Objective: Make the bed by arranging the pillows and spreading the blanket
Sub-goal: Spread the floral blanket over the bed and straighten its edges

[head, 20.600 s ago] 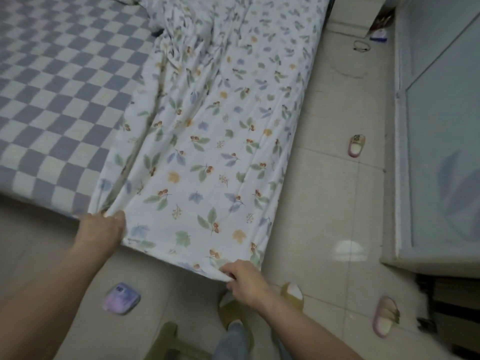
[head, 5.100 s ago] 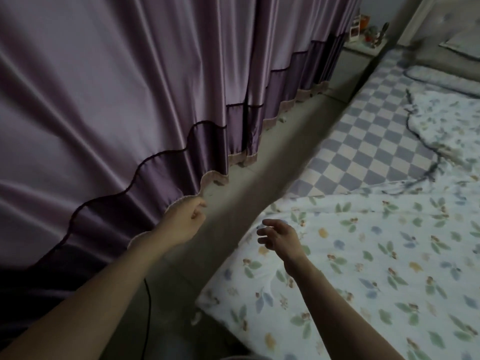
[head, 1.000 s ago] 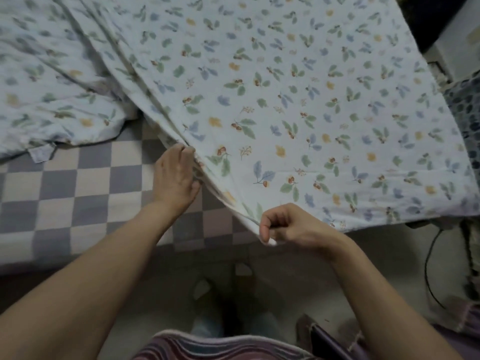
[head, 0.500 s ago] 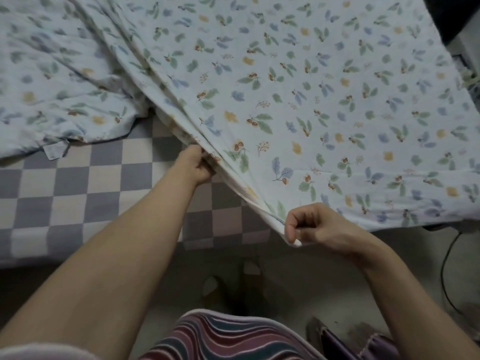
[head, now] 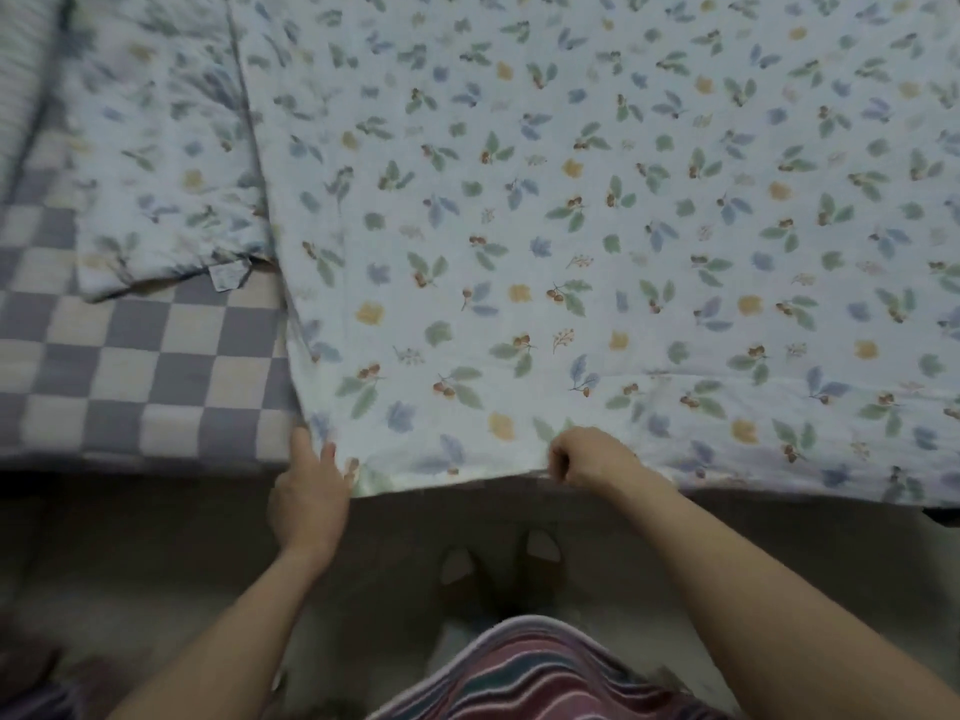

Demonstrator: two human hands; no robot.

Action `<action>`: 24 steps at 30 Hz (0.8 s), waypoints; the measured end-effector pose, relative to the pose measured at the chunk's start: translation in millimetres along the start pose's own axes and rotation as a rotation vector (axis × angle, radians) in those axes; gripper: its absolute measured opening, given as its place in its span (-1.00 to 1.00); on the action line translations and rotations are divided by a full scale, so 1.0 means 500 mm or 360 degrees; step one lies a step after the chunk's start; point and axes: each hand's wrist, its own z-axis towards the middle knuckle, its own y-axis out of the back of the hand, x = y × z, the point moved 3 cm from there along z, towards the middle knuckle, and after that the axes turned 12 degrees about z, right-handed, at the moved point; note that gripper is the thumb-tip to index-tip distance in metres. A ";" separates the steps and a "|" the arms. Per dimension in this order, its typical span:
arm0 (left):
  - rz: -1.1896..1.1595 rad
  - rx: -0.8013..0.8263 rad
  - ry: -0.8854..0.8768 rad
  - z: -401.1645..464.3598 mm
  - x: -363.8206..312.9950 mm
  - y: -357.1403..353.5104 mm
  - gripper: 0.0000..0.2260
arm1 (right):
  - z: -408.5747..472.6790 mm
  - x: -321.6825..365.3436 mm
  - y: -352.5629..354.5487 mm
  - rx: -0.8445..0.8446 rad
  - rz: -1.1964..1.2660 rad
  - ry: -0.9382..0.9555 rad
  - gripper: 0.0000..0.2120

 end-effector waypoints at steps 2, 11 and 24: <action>0.0171 -0.0017 0.0108 0.002 0.082 0.016 -0.77 | 0.014 0.052 -0.025 0.0023 -0.0190 0.0089 -0.80; 0.0603 0.0160 0.0104 0.055 0.153 -0.009 -0.82 | 0.046 0.065 -0.147 0.0078 -0.0693 0.0301 -0.66; 0.0368 0.0339 0.0340 0.168 0.125 -0.097 -0.58 | 0.058 -0.032 -0.114 -0.0073 -0.0036 0.0077 -0.74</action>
